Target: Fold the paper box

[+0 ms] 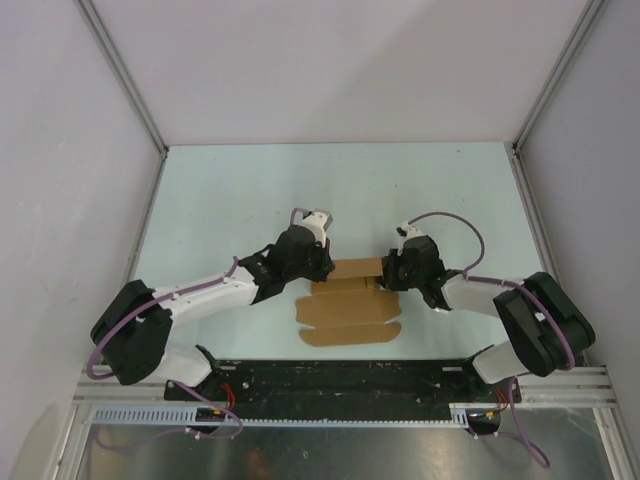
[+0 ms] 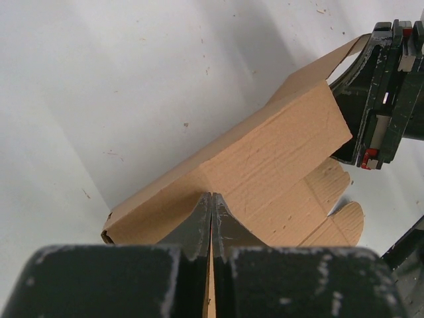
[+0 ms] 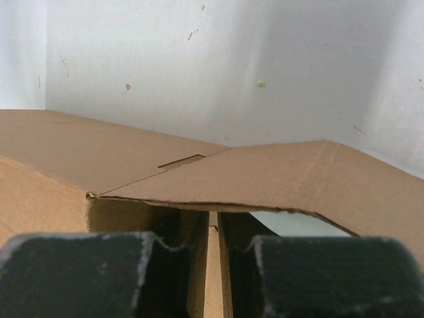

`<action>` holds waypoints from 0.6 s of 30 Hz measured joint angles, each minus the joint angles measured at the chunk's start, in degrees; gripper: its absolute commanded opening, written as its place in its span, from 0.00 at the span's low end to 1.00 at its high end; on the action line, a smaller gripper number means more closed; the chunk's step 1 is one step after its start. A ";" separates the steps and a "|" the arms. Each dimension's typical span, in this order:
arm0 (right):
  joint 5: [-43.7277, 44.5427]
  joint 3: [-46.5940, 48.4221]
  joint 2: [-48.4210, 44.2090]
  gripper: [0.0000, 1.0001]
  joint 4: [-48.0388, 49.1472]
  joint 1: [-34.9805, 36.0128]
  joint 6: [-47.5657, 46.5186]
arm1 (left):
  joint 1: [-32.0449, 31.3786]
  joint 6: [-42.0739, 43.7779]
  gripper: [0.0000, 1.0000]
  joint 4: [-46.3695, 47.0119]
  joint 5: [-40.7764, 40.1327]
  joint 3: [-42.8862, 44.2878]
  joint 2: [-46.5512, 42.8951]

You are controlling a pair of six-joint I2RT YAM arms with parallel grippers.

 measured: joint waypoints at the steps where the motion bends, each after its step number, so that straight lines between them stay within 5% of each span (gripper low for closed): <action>1: 0.07 0.00 0.13 0.13 0.17 0.07 0.00 | 0.00 0.00 0.00 0.00 0.00 0.00 0.00; 9: 1.51 0.00 -1.18 0.14 -1.44 0.11 -0.37 | 0.00 0.00 0.00 0.04 0.00 -0.20 -0.20; 18: 4.68 0.42 -20.48 0.22 -15.23 -4.52 -3.04 | 0.00 -0.11 0.00 0.17 0.02 -0.50 -0.46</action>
